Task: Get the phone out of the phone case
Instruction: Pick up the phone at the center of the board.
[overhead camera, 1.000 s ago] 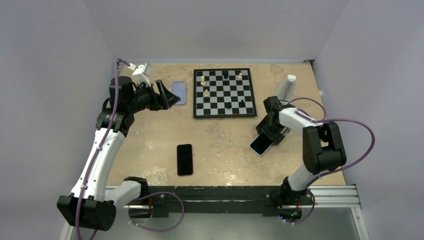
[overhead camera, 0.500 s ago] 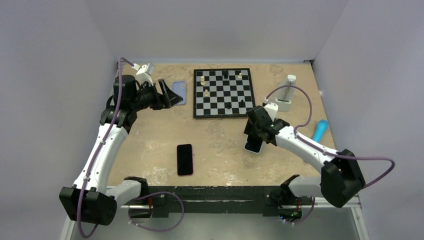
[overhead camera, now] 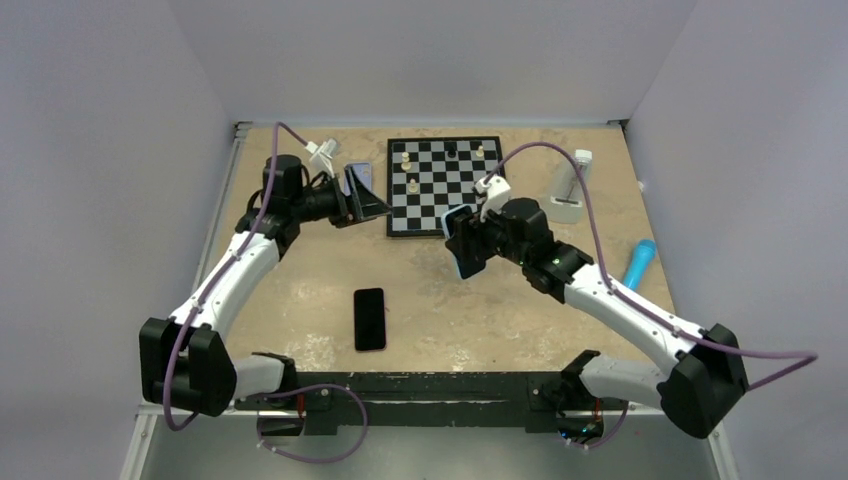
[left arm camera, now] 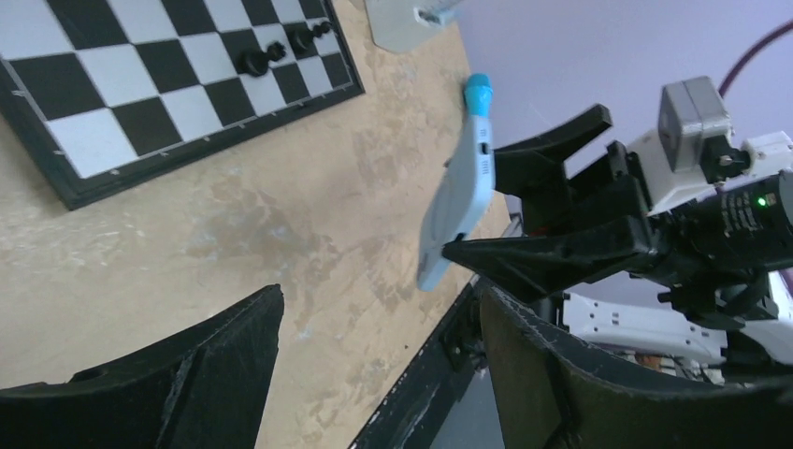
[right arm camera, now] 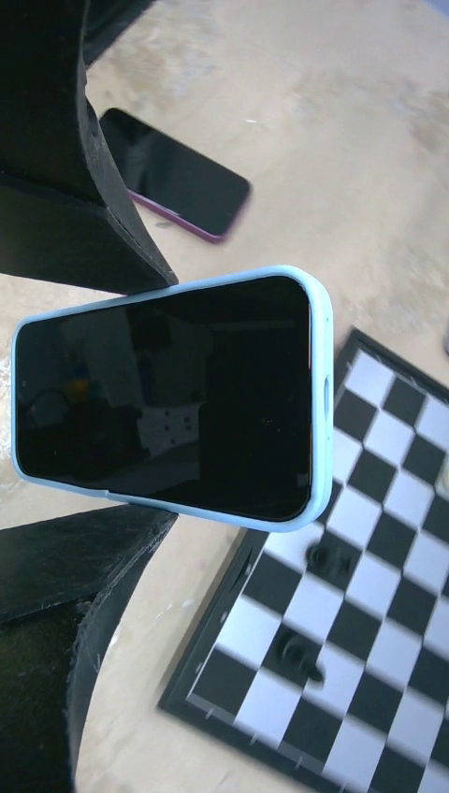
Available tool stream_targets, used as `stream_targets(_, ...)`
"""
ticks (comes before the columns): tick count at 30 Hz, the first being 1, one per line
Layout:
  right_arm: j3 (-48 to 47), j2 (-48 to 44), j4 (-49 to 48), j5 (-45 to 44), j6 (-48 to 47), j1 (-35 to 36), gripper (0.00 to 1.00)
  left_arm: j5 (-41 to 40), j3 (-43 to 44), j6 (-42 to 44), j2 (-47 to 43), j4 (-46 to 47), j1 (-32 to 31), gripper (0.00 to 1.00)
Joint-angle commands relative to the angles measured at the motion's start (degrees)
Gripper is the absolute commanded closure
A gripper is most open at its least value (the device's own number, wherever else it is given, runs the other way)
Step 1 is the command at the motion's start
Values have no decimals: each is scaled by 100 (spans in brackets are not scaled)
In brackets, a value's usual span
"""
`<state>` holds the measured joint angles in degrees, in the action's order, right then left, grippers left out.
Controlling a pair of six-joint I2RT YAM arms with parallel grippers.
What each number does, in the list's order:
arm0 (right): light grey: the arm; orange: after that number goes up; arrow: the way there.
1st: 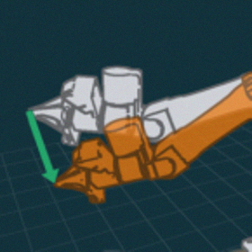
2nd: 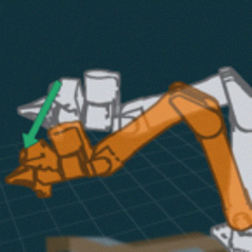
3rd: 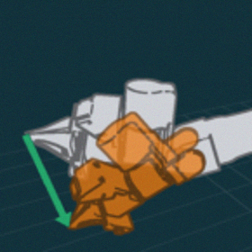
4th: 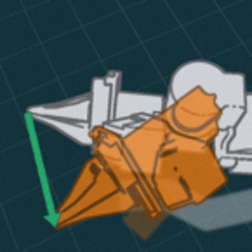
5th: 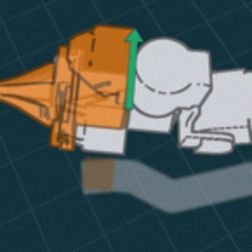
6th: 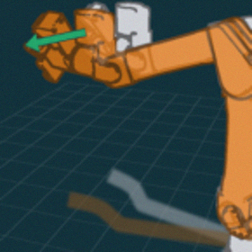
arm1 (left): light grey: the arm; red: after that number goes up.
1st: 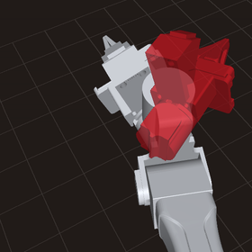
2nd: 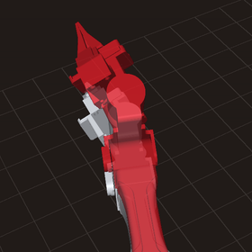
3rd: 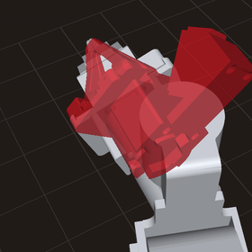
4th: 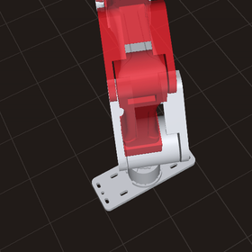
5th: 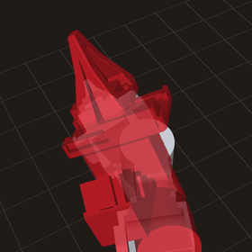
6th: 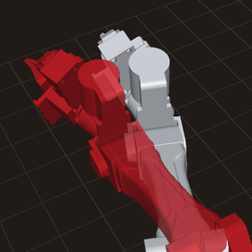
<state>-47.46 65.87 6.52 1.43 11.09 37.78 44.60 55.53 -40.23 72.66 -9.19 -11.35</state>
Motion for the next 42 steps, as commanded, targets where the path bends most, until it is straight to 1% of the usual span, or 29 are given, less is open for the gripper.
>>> stream_targets(1, -423, 297, -561, 860, -858, 494, 100, 202, 47, -16, -26, 493, -423, 19)
stream_targets(2, -444, 331, -587, 859, -889, 595, 100, 111, 143, 173, 33, 220, -444, 20)
stream_targets(4, -467, 336, -619, 800, -904, 765, 100, -65, 349, 494, 152, -335, -447, 23)
stream_targets(6, -474, 333, -775, 715, -910, 917, 100, -240, 474, 672, 287, -658, -467, 27)
stream_targets(8, -495, 371, -847, 638, -945, 1049, 100, -211, 492, 681, 392, -712, -508, 28)
stream_targets(10, -564, 446, -847, 616, -993, 1134, 100, -93, 534, 697, 499, -748, -597, 27)
stream_targets(15, -722, 581, -799, 470, -1078, 1368, 100, 301, 623, 862, 705, -754, -1099, 23)
stream_targets(17, -737, 550, -797, 388, -1079, 1437, 100, 210, 765, 1118, 855, -1140, -1321, 25)
stream_targets(19, -730, 497, -825, 376, -1079, 1481, 100, 122, 908, 1320, 977, -1432, -1478, 32)
stream_targets(20, -722, 483, -831, 360, -1078, 1493, 100, 138, 904, 1301, 1003, -1409, -1517, 37)
stream_targets(21, -721, 474, -833, 325, -1090, 1507, 100, 162, 873, 1253, 1031, -1337, -1541, 42)
stream_targets(23, -693, 454, -844, 286, -1264, 1529, 100, 239, 832, 1155, 1043, -1212, -1555, 57)
stream_targets(25, -653, 469, -850, 222, -1280, 1551, 100, 263, 811, 1141, 1014, -1141, -1558, 69)
stream_targets(27, -591, 471, -848, 116, -1285, 1580, 100, 279, 831, 1177, 981, -1165, -1554, 80)
stream_targets(31, -506, 455, -743, -106, -1243, 1615, 100, 377, 890, 1333, 916, -1255, -1551, 98)
stream_targets(32, -508, 460, -681, -123, -1180, 1627, 96, 348, 897, 1382, 870, -1280, -1554, 100)
stream_targets(33, -513, 462, -664, -262, -1157, 1624, 86, 261, 886, 1424, 795, -1279, -1554, 100)
stream_targets(34, -501, 462, -662, -380, -970, 1629, 69, 149, 867, 1473, 695, -1271, -1554, 100)
stream_targets(35, -468, 468, -544, -470, -881, 1628, 39, -26, 834, 1522, 548, -1254, -1546, 100)
stream_targets(36, -433, 475, -509, -510, -831, 1626, 26, -312, 760, 1569, 366, -1200, -1545, 100)
stream_targets(37, -392, 479, -497, -538, -770, 1623, 22, -647, 662, 1610, 127, -1120, -1545, 100)
stream_targets(38, -343, 480, -490, -574, -719, 1624, 20, -1183, 525, 1667, -129, -994, -1545, 100)
stream_targets(42, -29, 366, -615, -554, -466, 1624, 16, -2879, -209, 1794, -1407, -283, -1521, 100)
